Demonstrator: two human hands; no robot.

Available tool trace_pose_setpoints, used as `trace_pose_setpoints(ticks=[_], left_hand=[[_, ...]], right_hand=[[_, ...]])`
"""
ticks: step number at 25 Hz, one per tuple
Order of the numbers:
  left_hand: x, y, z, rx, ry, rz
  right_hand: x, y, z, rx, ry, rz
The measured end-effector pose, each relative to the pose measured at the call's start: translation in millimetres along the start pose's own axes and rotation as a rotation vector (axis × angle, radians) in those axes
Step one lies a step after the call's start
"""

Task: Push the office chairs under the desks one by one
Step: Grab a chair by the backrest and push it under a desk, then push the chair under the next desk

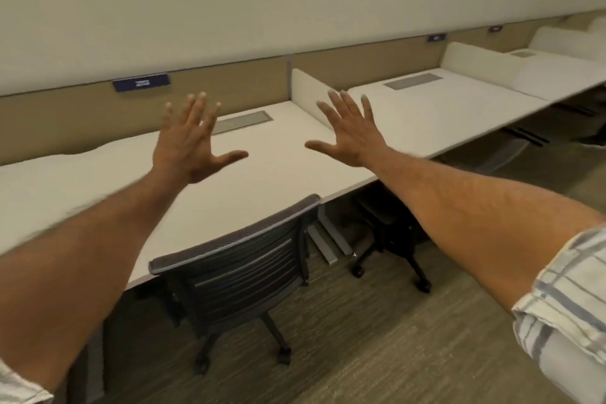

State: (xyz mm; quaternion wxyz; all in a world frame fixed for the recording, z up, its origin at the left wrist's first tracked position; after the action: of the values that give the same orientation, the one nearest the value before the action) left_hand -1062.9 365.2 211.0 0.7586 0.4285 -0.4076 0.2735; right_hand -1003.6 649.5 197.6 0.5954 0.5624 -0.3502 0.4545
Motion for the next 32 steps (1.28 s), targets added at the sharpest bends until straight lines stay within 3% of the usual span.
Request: trace_pose_setpoints(ticks=[7,14,22,32], left_hand=[[43,43,-97,-0.090,-0.025,-0.160],[83,88,-225,-0.098,-0.031,-0.285],[74,139,-355,-0.054,0.000,-0.215],[-15,280,-482,-0.059,-0.039,-0.122]], right_hand=[[51,-42,-83,-0.068,-0.042,-0.093],[99,-67,-201,-0.014,-0.053,-0.191],[102,-81,-344,0.036,-0.025,-0.160],[73,-35,-528,0.014,-0.043,-0.094]])
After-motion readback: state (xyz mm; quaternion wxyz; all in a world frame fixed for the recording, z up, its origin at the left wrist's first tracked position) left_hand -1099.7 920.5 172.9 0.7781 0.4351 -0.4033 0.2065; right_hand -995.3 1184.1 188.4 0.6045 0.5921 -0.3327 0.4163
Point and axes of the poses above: each hand's wrist, its own y-axis towards the middle knuckle, its own x-axis out of the back of the hand, z = x × y, the point moved 8 cm from there along y, towards the middle knuckle, and after that the axes turned 10 degrees about y, right-handed, at the moved point
